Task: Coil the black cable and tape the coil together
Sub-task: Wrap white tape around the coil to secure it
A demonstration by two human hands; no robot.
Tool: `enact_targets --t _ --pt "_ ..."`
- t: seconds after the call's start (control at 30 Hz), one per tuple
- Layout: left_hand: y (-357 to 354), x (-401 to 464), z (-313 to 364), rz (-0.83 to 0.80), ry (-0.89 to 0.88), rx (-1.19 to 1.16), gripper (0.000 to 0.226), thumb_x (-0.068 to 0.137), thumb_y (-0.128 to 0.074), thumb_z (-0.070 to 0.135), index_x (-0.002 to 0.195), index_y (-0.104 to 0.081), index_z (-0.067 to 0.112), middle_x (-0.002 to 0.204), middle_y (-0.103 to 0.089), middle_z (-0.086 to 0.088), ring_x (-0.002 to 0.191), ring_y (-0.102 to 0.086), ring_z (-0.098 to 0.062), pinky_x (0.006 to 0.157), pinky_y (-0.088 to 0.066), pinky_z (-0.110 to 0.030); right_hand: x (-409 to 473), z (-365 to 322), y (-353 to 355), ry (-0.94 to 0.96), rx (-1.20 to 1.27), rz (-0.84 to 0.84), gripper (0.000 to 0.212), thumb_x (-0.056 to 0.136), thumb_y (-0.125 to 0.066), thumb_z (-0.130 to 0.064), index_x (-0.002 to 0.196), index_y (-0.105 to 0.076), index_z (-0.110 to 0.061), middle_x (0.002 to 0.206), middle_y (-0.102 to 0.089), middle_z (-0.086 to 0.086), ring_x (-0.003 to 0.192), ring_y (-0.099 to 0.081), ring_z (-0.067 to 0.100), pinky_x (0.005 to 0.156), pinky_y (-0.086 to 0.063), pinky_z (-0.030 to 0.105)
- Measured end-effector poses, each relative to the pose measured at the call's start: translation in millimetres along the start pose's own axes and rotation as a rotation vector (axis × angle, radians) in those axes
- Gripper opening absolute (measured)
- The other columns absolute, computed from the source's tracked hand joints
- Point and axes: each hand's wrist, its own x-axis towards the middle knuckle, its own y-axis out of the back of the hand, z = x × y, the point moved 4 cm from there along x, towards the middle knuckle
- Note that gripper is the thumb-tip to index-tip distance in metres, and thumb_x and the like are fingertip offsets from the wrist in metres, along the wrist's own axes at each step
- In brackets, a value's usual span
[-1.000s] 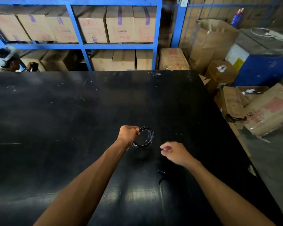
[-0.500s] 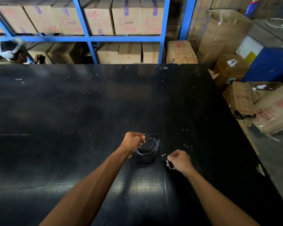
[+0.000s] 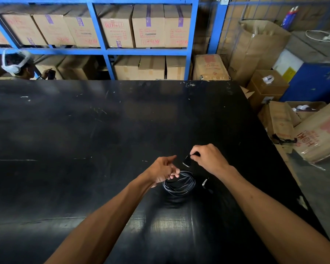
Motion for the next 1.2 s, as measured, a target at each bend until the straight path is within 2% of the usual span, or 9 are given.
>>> enact_targets --t 0.17,0.43,0.57,0.7,0.8,0.93,1.03,1.13,1.2 --pt "3 -1 -2 0.003 0.043 -0.02 0.05 0.092 -0.056 -0.009 0.141 -0.048 -0.005 0.077 -0.065 -0.013 0.061 -0.049 -0.013 0.056 -0.041 -0.023 -2 -21 -2 0.183 0.038 -0.147 0.012 0.092 -0.074 -0.021 0.104 -0.079 -0.02 0.096 -0.079 -0.002 0.087 -0.072 0.012 0.079 -0.058 0.03" --pt "7 0 -10 -0.01 0.093 0.014 0.013 0.092 -0.061 -0.005 0.099 -0.071 -0.003 0.066 -0.065 -0.009 0.055 -0.052 -0.012 0.049 -0.043 -0.02 -7 -37 1 0.296 0.068 -0.385 0.019 0.1 -0.061 -0.018 0.115 -0.073 -0.022 0.108 -0.075 -0.003 0.092 -0.068 0.01 0.082 -0.056 0.032" --pt "9 0 -10 0.013 0.097 -0.048 0.025 0.089 -0.055 -0.006 0.069 -0.07 0.0 0.063 -0.061 -0.01 0.054 -0.047 -0.014 0.049 -0.04 -0.023 -11 -50 8 0.381 0.04 -0.163 0.015 0.095 -0.069 -0.018 0.108 -0.076 -0.015 0.103 -0.075 0.001 0.09 -0.069 0.016 0.08 -0.057 0.035" --pt "14 0 -5 0.062 0.126 -0.105 0.032 0.083 -0.049 -0.009 0.055 -0.06 0.004 0.058 -0.053 -0.01 0.051 -0.042 -0.015 0.047 -0.035 -0.024 -27 -60 4 0.547 -0.033 -0.029 0.019 0.095 -0.065 -0.009 0.109 -0.075 -0.016 0.101 -0.07 0.003 0.083 -0.068 0.02 0.073 -0.057 0.036" --pt "17 1 -1 0.084 0.171 -0.154 0.033 0.087 -0.046 -0.011 0.059 -0.058 0.002 0.059 -0.05 -0.01 0.05 -0.039 -0.014 0.045 -0.034 -0.023 -39 -65 -1 0.684 -0.164 0.026 0.018 0.092 -0.064 -0.004 0.103 -0.078 -0.009 0.096 -0.072 0.008 0.079 -0.068 0.024 0.069 -0.059 0.039" --pt "19 4 0 0.097 0.289 -0.291 0.029 0.096 -0.042 -0.007 0.071 -0.054 0.002 0.064 -0.048 -0.01 0.05 -0.038 -0.013 0.042 -0.034 -0.02 -45 -67 -6 0.698 -0.335 0.031 0.026 0.097 -0.058 -0.021 0.108 -0.076 -0.007 0.109 -0.071 0.006 0.096 -0.067 0.023 0.083 -0.057 0.038" --pt "21 2 5 -0.021 0.419 -0.419 0.028 0.099 -0.033 -0.001 0.079 -0.05 0.006 0.066 -0.045 -0.006 0.045 -0.037 -0.009 0.041 -0.033 -0.017 -45 -68 -8 0.669 -0.405 0.012 0.036 0.089 -0.073 -0.031 0.114 -0.071 -0.005 0.117 -0.068 0.009 0.102 -0.067 0.025 0.084 -0.059 0.039" --pt "22 -1 14 -0.114 0.485 -0.481 0.027 0.098 -0.029 0.001 0.081 -0.05 0.005 0.067 -0.044 -0.005 0.045 -0.038 -0.008 0.043 -0.037 -0.016 -48 -71 -5 0.673 -0.399 0.084 0.036 0.082 -0.082 -0.025 0.108 -0.071 -0.003 0.112 -0.069 0.012 0.099 -0.069 0.026 0.081 -0.06 0.037" --pt "20 -4 20 -0.14 0.471 -0.481 0.03 0.098 -0.029 0.0 0.078 -0.052 0.004 0.064 -0.047 -0.005 0.043 -0.039 -0.008 0.041 -0.038 -0.015 -49 -73 -2 0.703 -0.394 0.183 0.019 0.084 -0.08 -0.013 0.099 -0.073 -0.003 0.102 -0.071 0.011 0.089 -0.07 0.025 0.074 -0.061 0.036"
